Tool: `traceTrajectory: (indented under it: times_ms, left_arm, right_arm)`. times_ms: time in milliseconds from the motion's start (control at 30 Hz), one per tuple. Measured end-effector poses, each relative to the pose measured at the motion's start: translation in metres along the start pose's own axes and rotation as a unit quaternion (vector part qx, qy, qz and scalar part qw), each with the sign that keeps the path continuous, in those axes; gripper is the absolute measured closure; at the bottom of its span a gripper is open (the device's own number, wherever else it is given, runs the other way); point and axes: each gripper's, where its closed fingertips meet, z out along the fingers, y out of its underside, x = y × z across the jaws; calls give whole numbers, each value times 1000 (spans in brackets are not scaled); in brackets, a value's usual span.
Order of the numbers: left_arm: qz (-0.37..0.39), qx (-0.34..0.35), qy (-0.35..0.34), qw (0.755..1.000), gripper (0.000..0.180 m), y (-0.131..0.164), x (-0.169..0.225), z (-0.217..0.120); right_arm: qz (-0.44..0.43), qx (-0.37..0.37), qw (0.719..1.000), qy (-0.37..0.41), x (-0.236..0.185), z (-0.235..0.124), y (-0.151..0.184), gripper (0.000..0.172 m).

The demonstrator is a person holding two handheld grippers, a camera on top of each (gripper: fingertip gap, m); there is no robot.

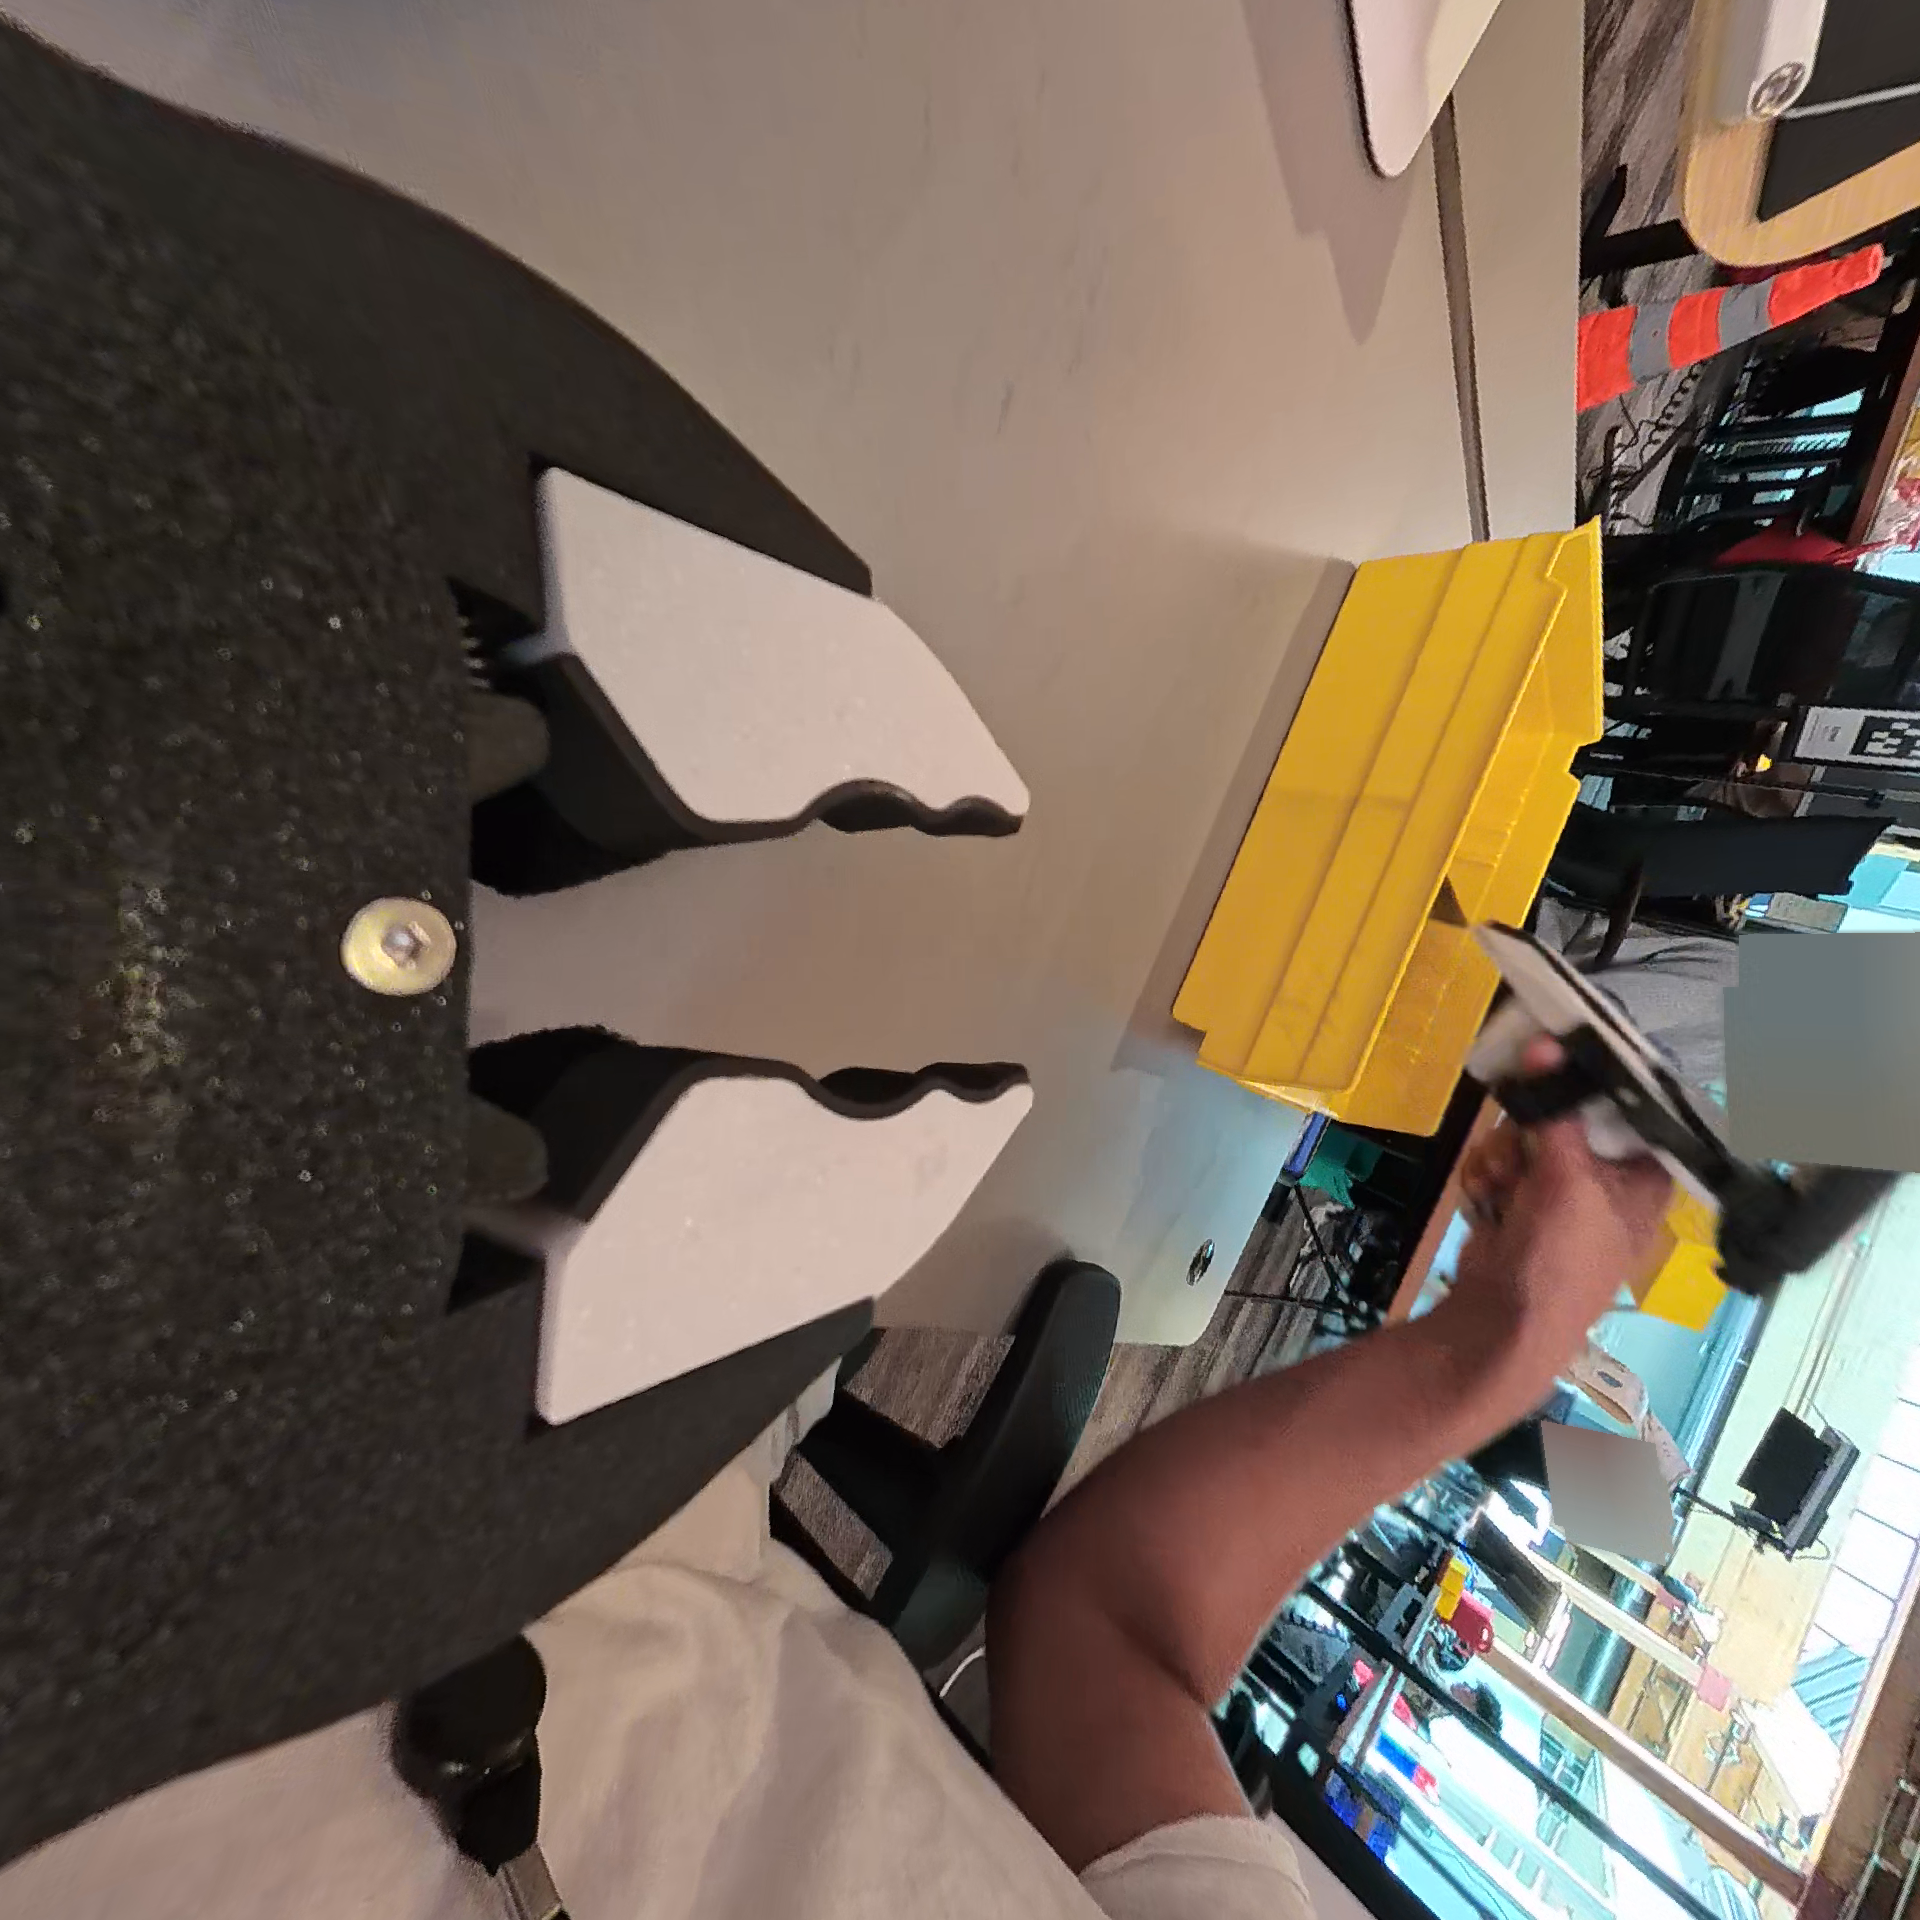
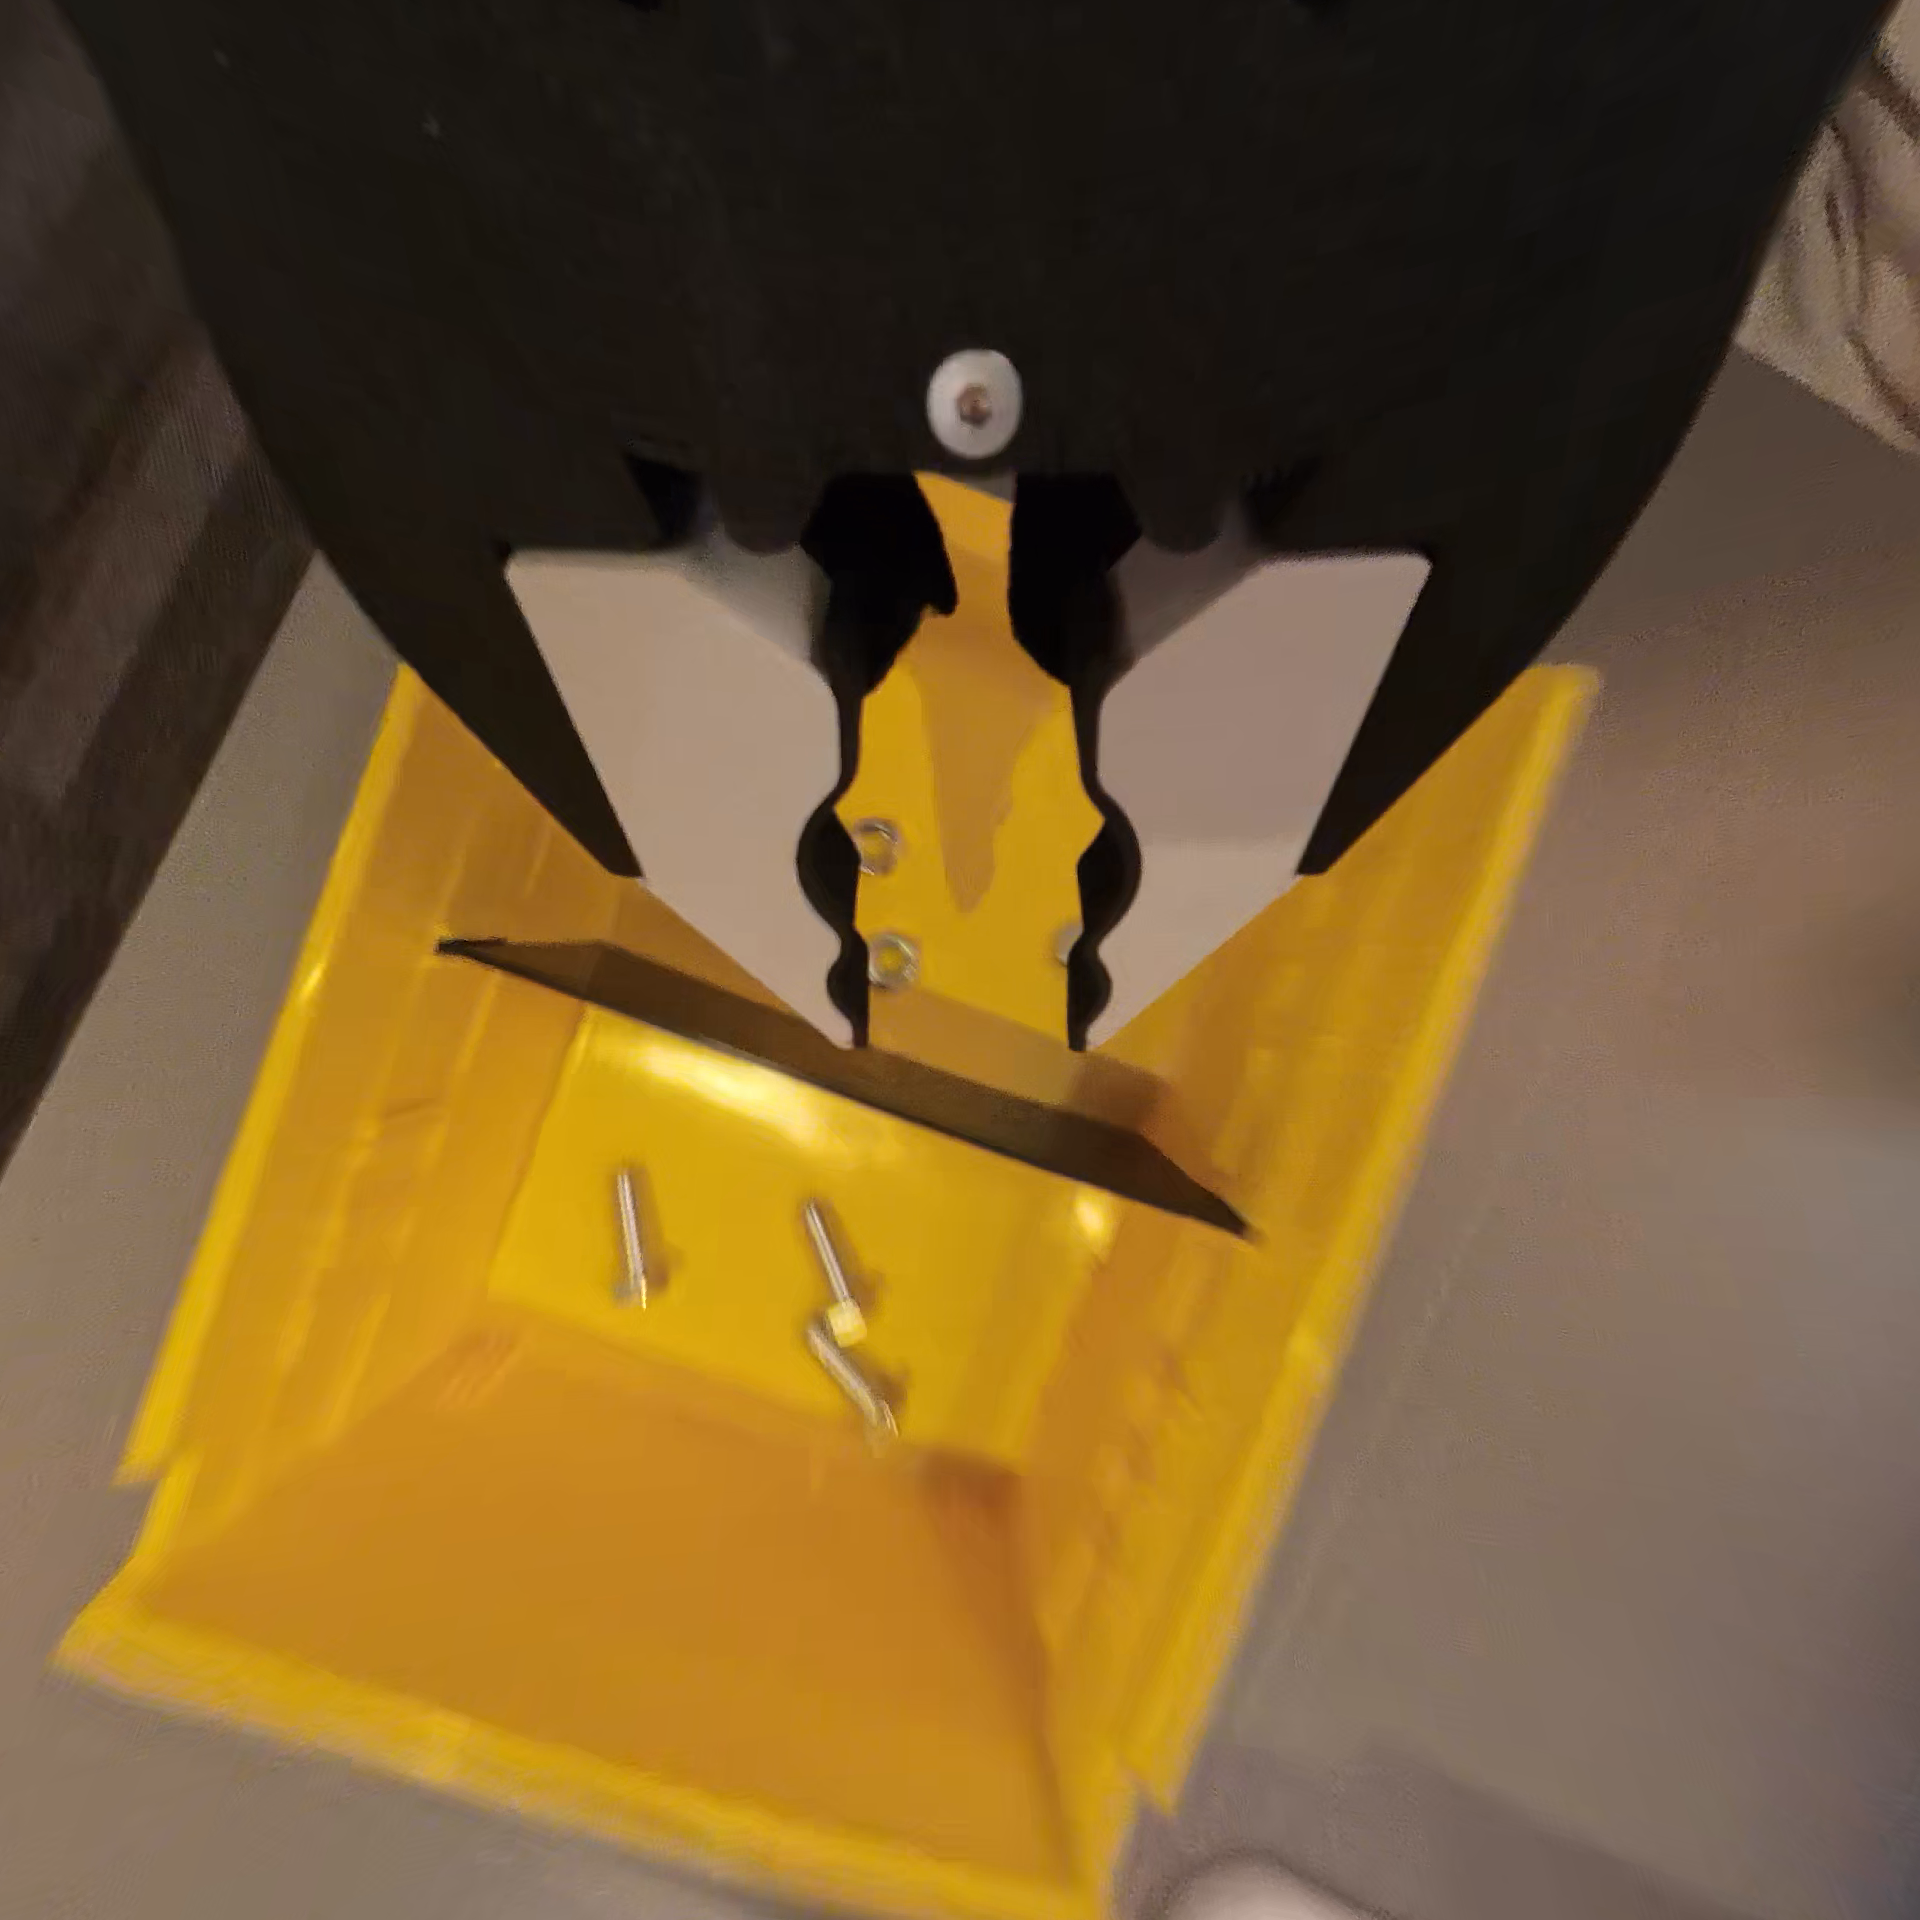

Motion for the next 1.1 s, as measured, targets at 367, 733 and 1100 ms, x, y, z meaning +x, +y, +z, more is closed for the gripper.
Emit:
traceTrajectory:
  times_ms: [367,733,1100]
  left_arm:
    - [-23,39,-18,999,130,-42,-5,-12]
    - [-35,-36,-289,956,138,-82,-171,-117]
    - [-25,-314,-310,897,143,1,-292,-108]
  right_arm:
    - [-96,202,862,-455,-343,-19,26,137]
    - [-88,186,856,-475,-342,6,42,141]
    - [-95,173,859,-472,-337,10,48,143]
